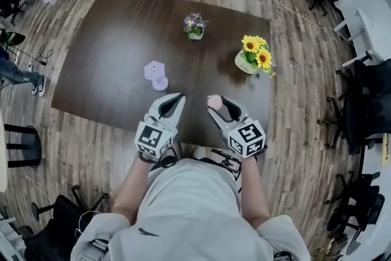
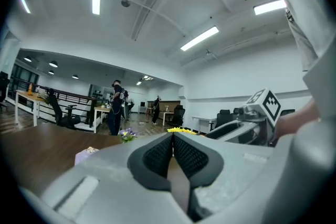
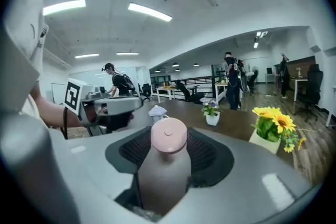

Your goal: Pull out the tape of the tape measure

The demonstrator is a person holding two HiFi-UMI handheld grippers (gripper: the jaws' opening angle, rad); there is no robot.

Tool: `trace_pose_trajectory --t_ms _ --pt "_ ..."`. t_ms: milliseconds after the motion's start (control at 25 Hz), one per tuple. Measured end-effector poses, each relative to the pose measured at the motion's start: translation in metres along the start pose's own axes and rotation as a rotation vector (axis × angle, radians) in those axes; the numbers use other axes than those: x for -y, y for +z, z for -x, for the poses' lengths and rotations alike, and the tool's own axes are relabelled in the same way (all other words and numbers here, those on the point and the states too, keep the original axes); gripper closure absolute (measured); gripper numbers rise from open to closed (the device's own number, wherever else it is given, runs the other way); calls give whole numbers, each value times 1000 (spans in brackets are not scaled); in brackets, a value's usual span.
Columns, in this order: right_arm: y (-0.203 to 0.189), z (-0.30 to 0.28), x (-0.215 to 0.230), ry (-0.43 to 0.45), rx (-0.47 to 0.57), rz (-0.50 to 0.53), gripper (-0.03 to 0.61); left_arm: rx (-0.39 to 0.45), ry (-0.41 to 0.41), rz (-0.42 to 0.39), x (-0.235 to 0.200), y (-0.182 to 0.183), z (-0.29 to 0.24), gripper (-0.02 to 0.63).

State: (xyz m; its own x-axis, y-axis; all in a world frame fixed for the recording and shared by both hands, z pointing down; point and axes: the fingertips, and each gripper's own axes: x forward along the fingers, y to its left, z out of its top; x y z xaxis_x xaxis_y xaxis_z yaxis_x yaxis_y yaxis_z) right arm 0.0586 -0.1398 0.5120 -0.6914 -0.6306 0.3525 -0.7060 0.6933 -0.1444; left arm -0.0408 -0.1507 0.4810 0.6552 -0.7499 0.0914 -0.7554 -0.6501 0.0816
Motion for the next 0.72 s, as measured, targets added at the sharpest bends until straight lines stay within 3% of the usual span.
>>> trace_pose_trajectory --t_ms 200,480,720 --pt "18 -4 -27 67 -3 72 364 1 -93 -37 24 2 -12 565" --pt "20 -2 -38 128 -52 161 364 -34 -178 -149 41 -7 -14 517" --pt "15 1 -38 186 -101 202 364 -35 -203 -146 45 -12 -15 519"
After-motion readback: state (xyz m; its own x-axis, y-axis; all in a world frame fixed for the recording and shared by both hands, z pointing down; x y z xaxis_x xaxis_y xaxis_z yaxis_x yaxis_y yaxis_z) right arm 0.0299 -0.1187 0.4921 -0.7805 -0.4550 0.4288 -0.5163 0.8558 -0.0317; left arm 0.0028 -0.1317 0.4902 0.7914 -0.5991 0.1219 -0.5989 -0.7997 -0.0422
